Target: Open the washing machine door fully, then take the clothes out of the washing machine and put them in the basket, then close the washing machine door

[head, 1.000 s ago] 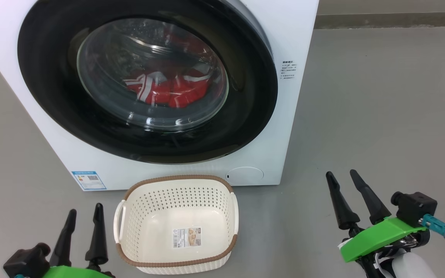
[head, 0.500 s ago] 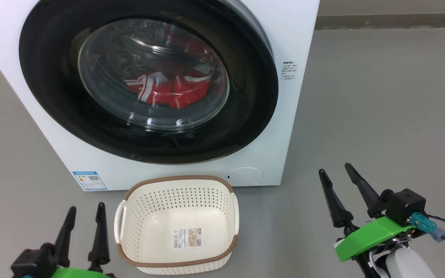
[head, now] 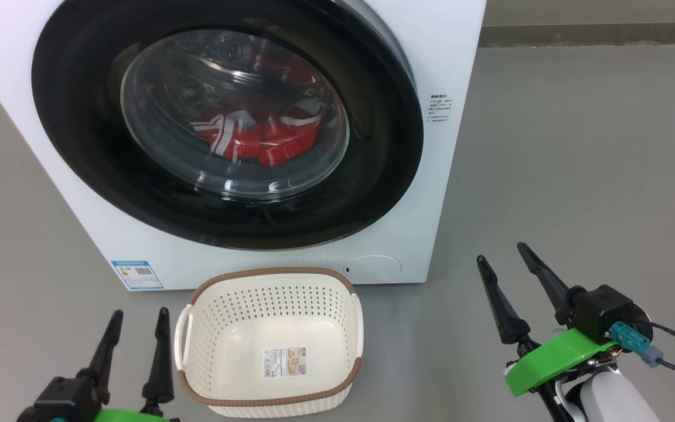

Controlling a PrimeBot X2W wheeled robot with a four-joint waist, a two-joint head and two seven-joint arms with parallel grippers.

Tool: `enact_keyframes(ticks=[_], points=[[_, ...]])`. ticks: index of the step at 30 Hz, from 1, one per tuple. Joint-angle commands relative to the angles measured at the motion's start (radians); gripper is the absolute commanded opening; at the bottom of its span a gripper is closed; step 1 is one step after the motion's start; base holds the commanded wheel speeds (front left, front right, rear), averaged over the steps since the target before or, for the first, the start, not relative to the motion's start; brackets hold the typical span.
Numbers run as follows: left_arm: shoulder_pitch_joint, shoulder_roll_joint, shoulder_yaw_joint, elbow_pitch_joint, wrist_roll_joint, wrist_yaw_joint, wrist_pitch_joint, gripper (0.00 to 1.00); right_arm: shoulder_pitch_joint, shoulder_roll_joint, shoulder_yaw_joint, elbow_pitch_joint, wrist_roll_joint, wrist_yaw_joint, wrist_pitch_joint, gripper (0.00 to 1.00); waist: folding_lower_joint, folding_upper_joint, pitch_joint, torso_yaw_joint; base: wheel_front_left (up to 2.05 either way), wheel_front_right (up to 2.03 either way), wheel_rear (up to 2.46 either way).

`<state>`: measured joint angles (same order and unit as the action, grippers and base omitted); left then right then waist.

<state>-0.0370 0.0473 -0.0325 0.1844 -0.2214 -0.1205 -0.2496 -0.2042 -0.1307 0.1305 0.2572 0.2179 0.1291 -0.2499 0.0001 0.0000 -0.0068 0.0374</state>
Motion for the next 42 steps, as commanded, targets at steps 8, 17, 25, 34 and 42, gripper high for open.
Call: enact_keyframes(ticks=[8, 17, 25, 34, 42], points=[[-0.048, 0.015, 0.029, -0.019, 0.006, -0.009, -0.012, 1.00, -0.029, 0.005, 0.013, -0.019, -0.012, 0.002, -0.012, 1.00, -0.0001, 0.0000, -0.004, 0.002, 0.00, 0.00, 0.00], [-0.046, 0.016, 0.029, -0.016, 0.008, -0.009, -0.012, 1.00, -0.024, 0.008, 0.012, -0.010, -0.006, 0.002, -0.012, 1.00, -0.0001, 0.0000, -0.006, 0.002, 0.00, 0.00, 0.00], [-0.046, 0.017, 0.029, -0.013, 0.008, -0.010, -0.012, 1.00, -0.026, 0.008, 0.011, -0.006, -0.005, 0.002, -0.012, 1.00, -0.0001, 0.0000, -0.006, 0.002, 0.00, 0.00, 0.00], [-0.047, 0.017, 0.032, -0.015, 0.009, -0.010, -0.012, 1.00, -0.027, 0.010, 0.008, -0.007, -0.004, 0.002, -0.012, 1.00, -0.0001, 0.0000, -0.004, 0.002, 0.00, 0.00, 0.00], [-0.050, 0.016, 0.032, -0.014, 0.008, -0.010, -0.012, 1.00, -0.027, 0.009, 0.005, -0.007, -0.001, 0.002, -0.012, 1.00, -0.0001, 0.0000, 0.002, 0.004, 0.00, 0.00, 0.00]])
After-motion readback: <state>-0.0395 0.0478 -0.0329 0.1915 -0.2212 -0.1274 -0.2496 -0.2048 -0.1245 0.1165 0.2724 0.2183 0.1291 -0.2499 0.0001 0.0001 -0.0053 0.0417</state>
